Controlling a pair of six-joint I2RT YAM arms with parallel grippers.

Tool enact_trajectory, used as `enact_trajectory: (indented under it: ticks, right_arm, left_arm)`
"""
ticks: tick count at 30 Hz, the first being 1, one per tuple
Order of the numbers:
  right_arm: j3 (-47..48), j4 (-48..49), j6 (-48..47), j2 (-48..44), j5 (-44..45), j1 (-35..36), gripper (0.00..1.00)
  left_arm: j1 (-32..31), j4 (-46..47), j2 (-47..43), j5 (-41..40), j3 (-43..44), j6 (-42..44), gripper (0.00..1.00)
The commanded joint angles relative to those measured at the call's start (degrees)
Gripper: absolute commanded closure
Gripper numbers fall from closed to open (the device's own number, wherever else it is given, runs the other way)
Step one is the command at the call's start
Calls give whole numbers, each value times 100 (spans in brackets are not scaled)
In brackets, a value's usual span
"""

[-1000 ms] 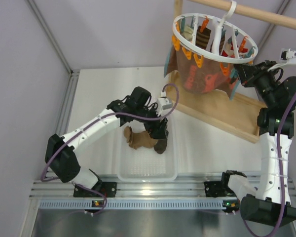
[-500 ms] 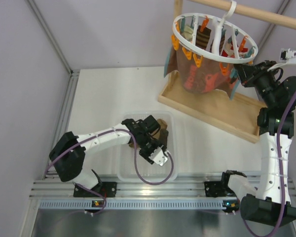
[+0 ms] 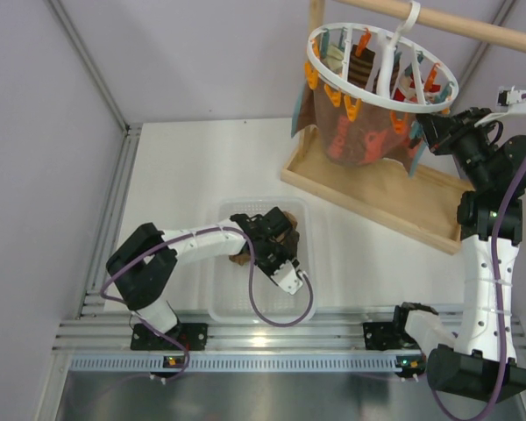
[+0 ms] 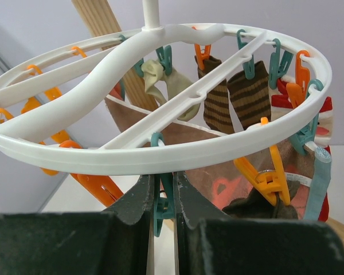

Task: Clip the socks to the hanger
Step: Pick up the sock from the bin.

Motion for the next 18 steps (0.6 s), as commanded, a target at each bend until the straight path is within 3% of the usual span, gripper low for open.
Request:
enact_trajectory:
  ticks: [1, 6, 7, 9, 11, 13, 14, 15, 17, 18]
  right_arm:
    - [-87, -471, -43, 129, 29, -76, 100]
    - [-104, -454, -34, 138, 20, -76, 100]
    - [-113, -445, -25, 130, 37, -85, 100]
    - [-131, -419, -25, 112, 38, -85, 100]
    - [-140, -427, 1, 129, 29, -85, 100]
    - [-113, -419, 19, 138, 3, -94, 100]
    - [-96, -410, 36, 147, -15, -94, 100]
    - [-87, -401, 54, 156, -32, -94, 100]
    - [-34, -392, 80, 173, -41, -94, 100]
    - [-34, -366, 98, 182, -76, -94, 100]
  left_arm:
    - [-9, 284, 97, -16, -25, 54, 59]
    - [-18, 284, 335, -288, -16, 115, 75]
    - [-27, 144, 352, -323, 45, 115, 89]
    - [-9, -145, 344, -175, 333, 20, 100]
    - [-9, -531, 178, 71, 615, -366, 100]
    - [17, -936, 107, 632, 1370, -1078, 100]
    - [156, -1573, 141, 991, 1703, -1385, 100]
    - [262, -1919, 202, 1752, 2464, -1501, 100]
    - [517, -2561, 483, 2460, 3215, -1991, 100]
    - [588, -2686, 580, 3124, 3897, -2560, 100]
